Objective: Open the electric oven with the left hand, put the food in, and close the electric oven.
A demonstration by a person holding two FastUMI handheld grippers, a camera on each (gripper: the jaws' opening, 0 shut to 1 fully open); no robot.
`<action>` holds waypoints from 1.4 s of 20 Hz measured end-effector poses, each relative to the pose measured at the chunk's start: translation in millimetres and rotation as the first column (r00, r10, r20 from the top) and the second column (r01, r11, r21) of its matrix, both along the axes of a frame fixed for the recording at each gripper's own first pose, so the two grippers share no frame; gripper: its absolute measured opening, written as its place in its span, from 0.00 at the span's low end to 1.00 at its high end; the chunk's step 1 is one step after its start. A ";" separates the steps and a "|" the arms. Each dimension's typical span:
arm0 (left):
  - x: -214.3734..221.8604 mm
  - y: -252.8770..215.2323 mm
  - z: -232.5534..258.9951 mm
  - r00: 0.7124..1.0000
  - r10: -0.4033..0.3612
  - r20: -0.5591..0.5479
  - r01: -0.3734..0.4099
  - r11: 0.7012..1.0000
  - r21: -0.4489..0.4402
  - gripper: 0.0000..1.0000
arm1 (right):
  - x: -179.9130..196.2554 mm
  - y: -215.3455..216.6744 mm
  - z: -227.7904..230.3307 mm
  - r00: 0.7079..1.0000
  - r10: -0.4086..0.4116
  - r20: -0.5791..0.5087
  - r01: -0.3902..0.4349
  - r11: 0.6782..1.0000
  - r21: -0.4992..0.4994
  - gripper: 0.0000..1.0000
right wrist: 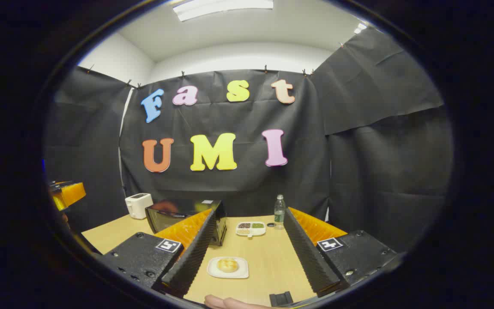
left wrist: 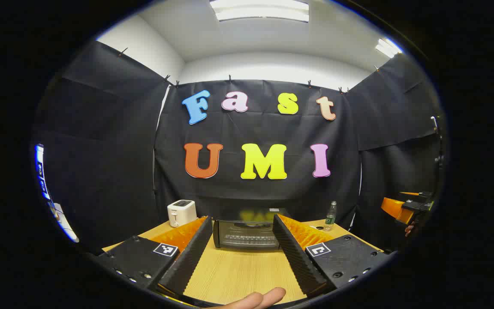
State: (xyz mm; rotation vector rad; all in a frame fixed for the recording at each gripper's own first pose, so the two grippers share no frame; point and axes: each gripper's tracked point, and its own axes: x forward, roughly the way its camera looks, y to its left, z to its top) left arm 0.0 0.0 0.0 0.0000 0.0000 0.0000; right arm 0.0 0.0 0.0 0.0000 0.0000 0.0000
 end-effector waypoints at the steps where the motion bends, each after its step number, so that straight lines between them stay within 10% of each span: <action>1: 0.8 1.1 0.1 1.000 0.002 0.000 -0.002 1.000 -0.005 0.93 | 0.5 -0.3 -0.2 1.000 0.000 0.000 0.000 1.000 0.001 0.97; 13: 35.0 10.0 -9.9 1.000 -0.003 -0.008 0.003 1.000 -0.001 0.93 | 16.5 -2.3 -18.0 0.999 0.029 -0.013 -0.029 1.000 -0.003 0.97; 23: 151.1 6.8 -32.7 0.993 -0.083 -0.082 0.082 0.997 -0.016 1.00 | 48.8 -5.2 -28.9 0.998 0.067 -0.006 -0.067 0.997 0.024 0.97; 24: 163.6 4.7 -38.7 0.990 -0.098 -0.098 0.097 0.995 -0.019 0.84 | 50.6 -4.3 -32.6 0.997 0.078 -0.005 -0.078 0.997 0.030 0.97; 28: 218.4 -4.0 -74.1 0.976 -0.132 -0.173 0.126 0.991 -0.050 0.84 | 52.1 -10.4 -38.9 0.996 0.088 0.005 -0.088 0.996 0.015 0.97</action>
